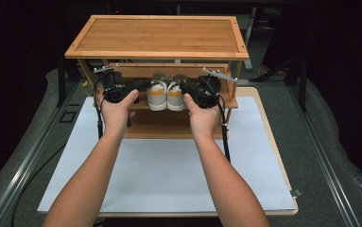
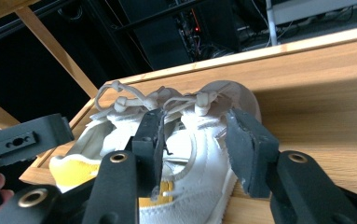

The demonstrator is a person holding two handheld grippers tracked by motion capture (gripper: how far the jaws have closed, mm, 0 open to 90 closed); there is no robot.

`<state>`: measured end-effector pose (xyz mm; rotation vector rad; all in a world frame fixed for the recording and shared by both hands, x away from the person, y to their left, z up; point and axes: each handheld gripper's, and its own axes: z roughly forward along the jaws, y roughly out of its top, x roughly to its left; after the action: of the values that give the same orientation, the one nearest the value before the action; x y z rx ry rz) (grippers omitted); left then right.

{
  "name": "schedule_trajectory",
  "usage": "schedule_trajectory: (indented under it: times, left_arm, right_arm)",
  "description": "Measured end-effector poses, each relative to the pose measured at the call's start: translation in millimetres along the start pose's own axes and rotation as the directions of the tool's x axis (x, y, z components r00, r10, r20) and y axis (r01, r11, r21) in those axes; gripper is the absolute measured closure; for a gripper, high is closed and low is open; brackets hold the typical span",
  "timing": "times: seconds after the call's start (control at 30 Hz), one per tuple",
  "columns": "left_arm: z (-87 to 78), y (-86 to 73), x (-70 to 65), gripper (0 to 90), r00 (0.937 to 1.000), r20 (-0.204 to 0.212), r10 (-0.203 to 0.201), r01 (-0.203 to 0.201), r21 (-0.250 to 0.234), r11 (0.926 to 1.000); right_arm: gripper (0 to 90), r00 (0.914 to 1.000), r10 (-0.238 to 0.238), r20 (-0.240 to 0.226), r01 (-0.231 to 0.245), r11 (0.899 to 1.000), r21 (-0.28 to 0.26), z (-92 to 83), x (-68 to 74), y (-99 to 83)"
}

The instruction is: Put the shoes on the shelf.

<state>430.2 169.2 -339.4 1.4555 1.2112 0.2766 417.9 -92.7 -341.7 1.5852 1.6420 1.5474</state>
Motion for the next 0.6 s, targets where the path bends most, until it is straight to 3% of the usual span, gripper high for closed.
schedule_trajectory:
  times: [0.23, 0.47, 0.6]
  left_arm:
    - [-10.6, -4.9, 1.5, 58.2, 0.9997, 0.022, 0.007, -0.007, -0.015, 0.9999]
    - [-15.0, -7.6, 2.9, 58.2, 0.9995, 0.031, 0.005, -0.005, -0.011, 0.9999]
    - [-18.5, -9.6, 3.6, 58.1, 0.9996, 0.024, 0.017, -0.017, -0.021, 0.9996]
  right_arm:
    - [57.6, 0.9981, -0.061, -0.009, 0.061, 0.998, -0.002, -12.1, -3.3, -5.8]
    - [56.6, 0.9967, -0.071, -0.040, 0.072, 0.997, 0.021, -16.9, -9.3, -10.9]
    - [63.0, 0.9975, -0.070, -0.010, 0.071, 0.997, 0.008, -22.4, -8.1, -12.3]
